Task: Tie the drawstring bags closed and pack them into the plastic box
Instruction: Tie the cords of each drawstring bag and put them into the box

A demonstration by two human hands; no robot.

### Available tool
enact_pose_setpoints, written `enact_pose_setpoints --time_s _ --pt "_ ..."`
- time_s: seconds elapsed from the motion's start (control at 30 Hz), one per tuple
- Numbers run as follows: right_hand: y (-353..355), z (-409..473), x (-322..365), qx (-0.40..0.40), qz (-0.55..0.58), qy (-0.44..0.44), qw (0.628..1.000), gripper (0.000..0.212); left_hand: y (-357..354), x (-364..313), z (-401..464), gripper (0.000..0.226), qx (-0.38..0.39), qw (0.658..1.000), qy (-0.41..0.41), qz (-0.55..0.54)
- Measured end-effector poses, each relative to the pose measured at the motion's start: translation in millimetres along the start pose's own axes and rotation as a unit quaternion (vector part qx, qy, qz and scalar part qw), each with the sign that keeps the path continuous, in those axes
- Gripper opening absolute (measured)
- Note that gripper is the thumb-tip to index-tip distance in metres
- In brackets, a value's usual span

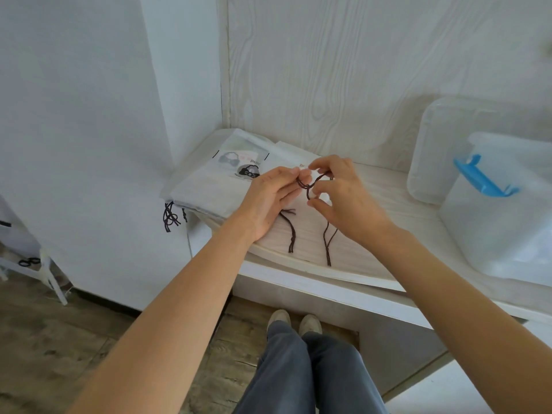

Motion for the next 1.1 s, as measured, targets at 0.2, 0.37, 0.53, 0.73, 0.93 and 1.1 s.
enact_pose_setpoints --time_s 0.2,0.37,0.53,0.73,0.93,1.1 --pt "-17 2 -2 0.030 -0.006 0.087 0.996 0.012 -4 4 0 0.019 0.039 0.997 0.003 0.067" --pt "-25 2 -11 0.014 0.066 0.031 0.997 0.004 -2 2 1 0.025 0.023 0.996 -0.033 0.077" --pt "-38 -4 -21 -0.033 0.120 -0.117 0.985 0.004 1 -2 0 0.040 -0.028 0.973 -0.107 0.203" --pt "-36 -7 -31 -0.041 0.137 -0.200 0.969 0.011 10 -8 -1 0.039 -0.126 0.889 -0.214 0.385" --pt "-42 -15 -56 -0.049 0.206 -0.345 0.915 0.018 17 -10 -3 0.008 -0.176 0.873 -0.222 0.397" --pt "-43 -16 -54 -0.042 0.225 -0.341 0.912 0.017 14 -10 -2 0.016 -0.190 0.871 -0.201 0.407"
Point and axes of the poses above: each hand's wrist, its own z-axis towards the middle knuckle, its own y-axis out of the back of the hand, x = y × z, the point moved 5 cm from there along z, towards the middle knuckle, and after that the axes turned 12 degrees about -z, right-handed, at the moved point
